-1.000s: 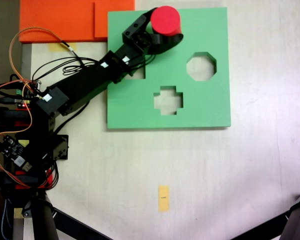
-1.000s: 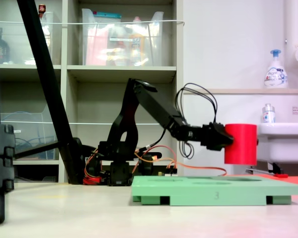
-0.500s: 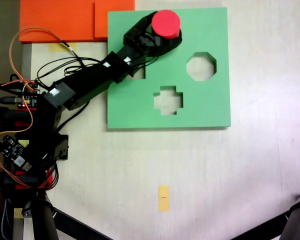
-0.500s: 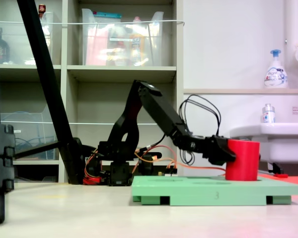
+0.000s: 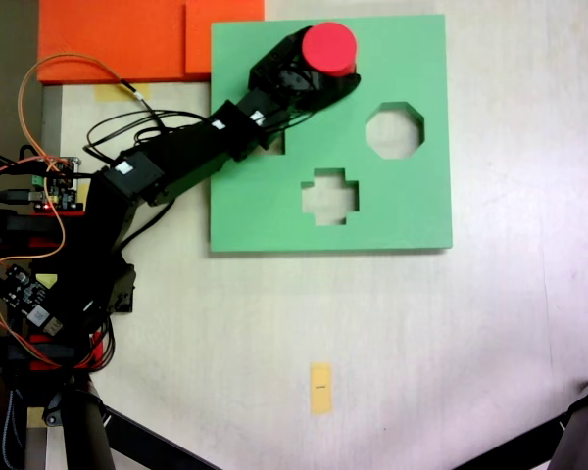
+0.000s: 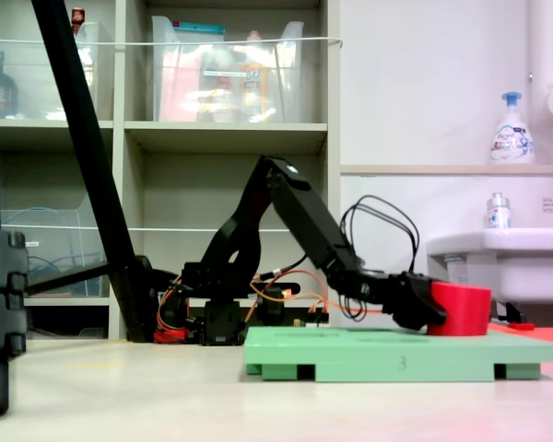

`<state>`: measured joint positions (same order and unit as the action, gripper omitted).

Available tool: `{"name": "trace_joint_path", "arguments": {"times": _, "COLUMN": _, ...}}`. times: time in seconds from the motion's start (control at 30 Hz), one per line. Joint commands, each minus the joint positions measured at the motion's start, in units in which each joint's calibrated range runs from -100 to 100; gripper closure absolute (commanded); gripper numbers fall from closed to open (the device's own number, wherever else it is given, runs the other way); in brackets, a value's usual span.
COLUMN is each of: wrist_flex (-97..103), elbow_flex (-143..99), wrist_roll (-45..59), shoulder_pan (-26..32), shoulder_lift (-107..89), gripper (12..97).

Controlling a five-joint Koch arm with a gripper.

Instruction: Put the cylinder block into the corresponding hole

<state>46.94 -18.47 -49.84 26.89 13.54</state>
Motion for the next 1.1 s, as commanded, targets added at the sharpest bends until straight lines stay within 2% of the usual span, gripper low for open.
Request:
{"name": "trace_joint_path", "arguments": {"times": 0.0, "wrist_flex": 3.2, "elbow_flex": 5.2, "wrist_roll": -0.3, "shoulder_pan": 0.1, "shoulder_lift": -0.8, "gripper": 66.6}}
{"name": "trace_joint_path", "arguments": {"times": 0.17, "wrist_flex": 3.3, "elbow_flex": 5.3, "wrist_roll": -0.3, "shoulder_pan": 0.0, "shoulder_lift": -0.3, "gripper": 65.7}}
{"name": "trace_joint_path", "arguments": {"times": 0.33, "wrist_flex": 3.4, "elbow_flex": 5.0, "wrist_roll": -0.2, "shoulder_pan": 0.2, "shoulder_lift": 0.1, "gripper": 51.8}}
{"name": "trace_joint_path", "arguments": {"times": 0.57, "wrist_flex": 4.1, "elbow_flex": -3.1, "wrist_roll": -0.1, "shoulder_pan": 0.7, "shoulder_lift": -7.8, "gripper": 25.7}}
{"name": "trace_joint_path", "arguments": {"times": 0.6, "wrist_flex": 4.7, "elbow_flex": -4.7, "wrist_roll": 0.0, "shoulder_pan": 0.7, "shoulder_lift": -9.6, "gripper": 24.0}}
{"name": "trace_joint_path", "arguments": {"times": 0.87, "wrist_flex": 8.0, "elbow_flex": -20.7, "wrist_roll": 1.5, "shoulder_pan": 0.2, "shoulder_lift": -39.0, "gripper": 24.1}}
{"name": "trace_joint_path", "arguments": {"times": 0.97, "wrist_flex": 0.6, "elbow_flex": -23.5, "wrist_roll": 2.2, "shoulder_pan": -0.8, "shoulder_lift": -56.0, "gripper": 25.0}}
{"name": "trace_joint_path", "arguments": {"times": 1.07, "wrist_flex": -14.2, "elbow_flex": -23.5, "wrist_roll": 5.2, "shoulder_pan": -2.5, "shoulder_lift": -75.0, "gripper": 35.4}}
